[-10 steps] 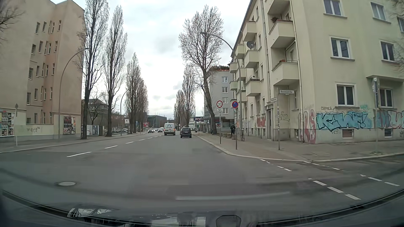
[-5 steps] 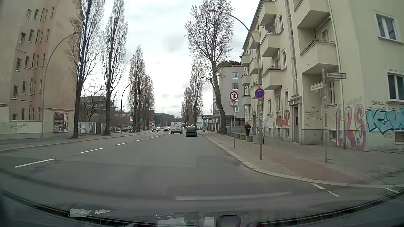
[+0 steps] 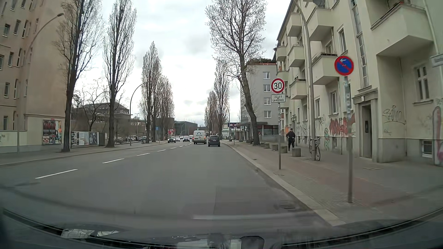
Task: Follow the waypoints while adhering to traffic rules and regulations
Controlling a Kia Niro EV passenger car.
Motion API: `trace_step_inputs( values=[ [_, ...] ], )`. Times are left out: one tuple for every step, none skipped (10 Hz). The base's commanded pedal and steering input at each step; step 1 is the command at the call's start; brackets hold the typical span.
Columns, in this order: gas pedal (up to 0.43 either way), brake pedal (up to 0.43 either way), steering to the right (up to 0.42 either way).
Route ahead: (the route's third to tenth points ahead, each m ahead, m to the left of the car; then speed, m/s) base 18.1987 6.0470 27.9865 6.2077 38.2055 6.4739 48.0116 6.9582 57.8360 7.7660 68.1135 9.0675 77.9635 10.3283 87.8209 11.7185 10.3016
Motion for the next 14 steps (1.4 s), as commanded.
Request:
trace_step_inputs(
  values=[
    [0.028, 0.012, -0.021],
    [0.02, 0.012, -0.019],
    [0.0, 0.012, -0.016],
    [0.0, 0.012, -0.015],
    [0.0, 0.012, -0.015],
    [0.0, 0.012, -0.011],
    [0.0, 0.012, -0.011],
    [0.0, 0.012, -0.01],
    [0.0, 0.012, -0.007],
    [0.0, 0.012, -0.007],
    [0.0, 0.012, -0.007],
    [0.0, 0.012, -0.007],
    [0.0, 0.012, -0.006],
    [0.0, 0.012, -0.006]
  ],
)
